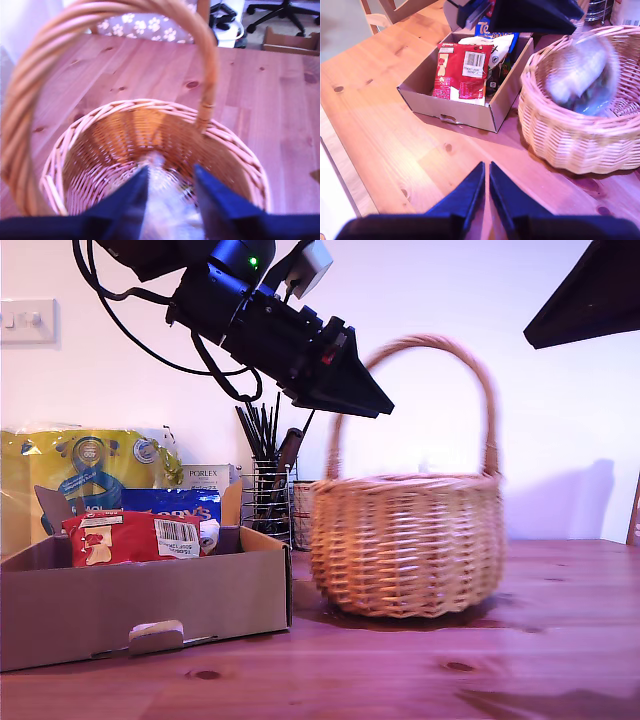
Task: Move the bags of Easter eggs from the cardboard box on the left into the woven basket on the right side.
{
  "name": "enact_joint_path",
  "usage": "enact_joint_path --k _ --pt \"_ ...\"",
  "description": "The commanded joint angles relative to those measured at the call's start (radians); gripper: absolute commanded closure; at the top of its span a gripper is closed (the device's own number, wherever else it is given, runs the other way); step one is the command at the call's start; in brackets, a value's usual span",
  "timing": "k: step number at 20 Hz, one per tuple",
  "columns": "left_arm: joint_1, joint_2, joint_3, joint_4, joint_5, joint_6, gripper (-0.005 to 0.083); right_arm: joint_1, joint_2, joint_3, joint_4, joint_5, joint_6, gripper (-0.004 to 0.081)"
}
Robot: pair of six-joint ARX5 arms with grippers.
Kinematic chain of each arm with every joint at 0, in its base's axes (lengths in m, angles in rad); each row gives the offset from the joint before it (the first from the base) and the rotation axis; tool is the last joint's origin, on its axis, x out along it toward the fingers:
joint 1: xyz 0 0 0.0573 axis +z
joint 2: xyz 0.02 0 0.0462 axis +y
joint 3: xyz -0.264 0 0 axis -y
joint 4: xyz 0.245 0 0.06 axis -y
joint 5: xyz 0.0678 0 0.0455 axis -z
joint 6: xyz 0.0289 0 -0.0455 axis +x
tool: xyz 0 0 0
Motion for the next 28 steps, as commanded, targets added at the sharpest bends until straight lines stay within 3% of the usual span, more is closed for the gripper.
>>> enact_joint_path --k 1,4,8,9,16,24,28 --pt "-0.005 0.019 0.002 0.007 0.001 -0.003 0.0401 0.004 0.0 0.013 0.003 0.0 -0.003 0.0782" --pt "-0.005 0.018 0.004 0.011 0.001 -0.003 0.0457 0.003 0.0 0.013 0.003 0.0 -0.003 0.0782" --pt "-0.004 -0.001 0.05 -0.05 0.002 -0.029 0.0779 0.004 0.0 0.013 0.003 0.0 -0.003 0.0782" --pt "-0.004 -0.021 0.053 -0.072 0.0 -0.03 0.0793 0.003 0.0 0.013 0.003 0.0 -0.003 0.0782" --pt "0.083 -0.214 -0.009 -0.424 -0.081 0.059 0.0793 0.003 0.0 0.013 0.003 0.0 -0.003 0.0782" --pt "0.328 -0.592 -0.449 -0.285 -0.082 0.058 0.0793 0.029 0.016 0.013 0.035 -0.002 -0.002 0.0782" --pt "0.386 -0.638 -0.495 -0.294 -0.1 0.096 0.0786 0.117 0.068 0.013 0.064 -0.001 -0.002 0.0782"
